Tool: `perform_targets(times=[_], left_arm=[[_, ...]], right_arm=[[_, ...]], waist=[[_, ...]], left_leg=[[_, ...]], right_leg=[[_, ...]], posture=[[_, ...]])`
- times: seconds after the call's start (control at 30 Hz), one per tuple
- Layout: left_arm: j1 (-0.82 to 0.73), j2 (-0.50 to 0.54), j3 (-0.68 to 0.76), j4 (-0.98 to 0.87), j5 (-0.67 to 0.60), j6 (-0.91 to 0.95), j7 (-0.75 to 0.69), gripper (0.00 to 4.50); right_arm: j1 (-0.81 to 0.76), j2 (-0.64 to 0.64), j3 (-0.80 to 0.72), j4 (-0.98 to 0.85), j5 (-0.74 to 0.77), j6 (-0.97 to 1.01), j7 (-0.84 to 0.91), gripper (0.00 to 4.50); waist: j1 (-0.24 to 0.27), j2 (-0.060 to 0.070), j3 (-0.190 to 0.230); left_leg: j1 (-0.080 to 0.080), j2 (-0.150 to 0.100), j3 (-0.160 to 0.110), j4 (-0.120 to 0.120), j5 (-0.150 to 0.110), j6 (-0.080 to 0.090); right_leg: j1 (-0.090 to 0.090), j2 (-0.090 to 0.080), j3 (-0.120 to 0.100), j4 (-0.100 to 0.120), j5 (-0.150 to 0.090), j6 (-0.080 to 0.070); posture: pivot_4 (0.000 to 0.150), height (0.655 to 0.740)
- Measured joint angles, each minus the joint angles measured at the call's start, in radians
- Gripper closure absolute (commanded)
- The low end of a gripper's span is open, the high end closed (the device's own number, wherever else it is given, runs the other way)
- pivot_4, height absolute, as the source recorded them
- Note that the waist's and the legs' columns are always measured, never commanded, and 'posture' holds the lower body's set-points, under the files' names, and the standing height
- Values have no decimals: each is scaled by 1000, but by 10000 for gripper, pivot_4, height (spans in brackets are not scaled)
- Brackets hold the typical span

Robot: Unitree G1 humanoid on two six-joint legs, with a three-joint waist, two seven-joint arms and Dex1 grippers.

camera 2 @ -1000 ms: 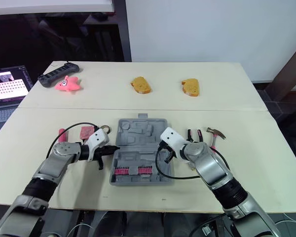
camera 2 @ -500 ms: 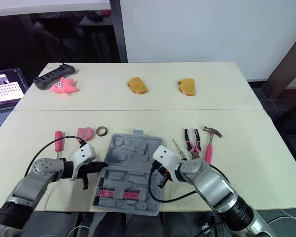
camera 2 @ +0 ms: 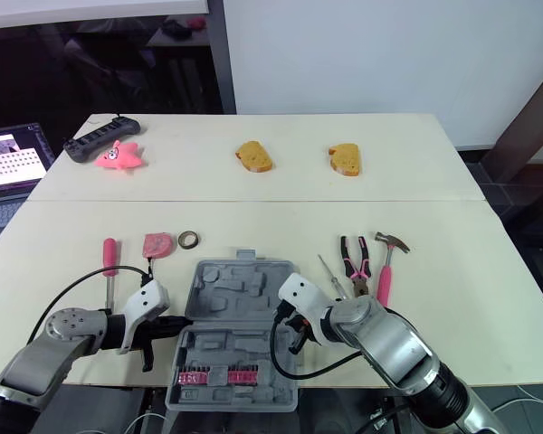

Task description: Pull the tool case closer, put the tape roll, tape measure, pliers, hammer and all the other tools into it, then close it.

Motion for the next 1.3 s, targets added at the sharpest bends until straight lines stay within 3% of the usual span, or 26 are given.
perform_targets(times=[1.3], left_arm=[[23,9,-7,-20,-3,11,3,45000]], right_arm=[[-5,-24,13,-30,89,36,-89,44626]], waist=[[-1,0,0]], left_leg=[[0,0,1,-1,0,0]], right_leg=[[-1,0,1,-3,-2,-2]], posture=[[1500,7400]])
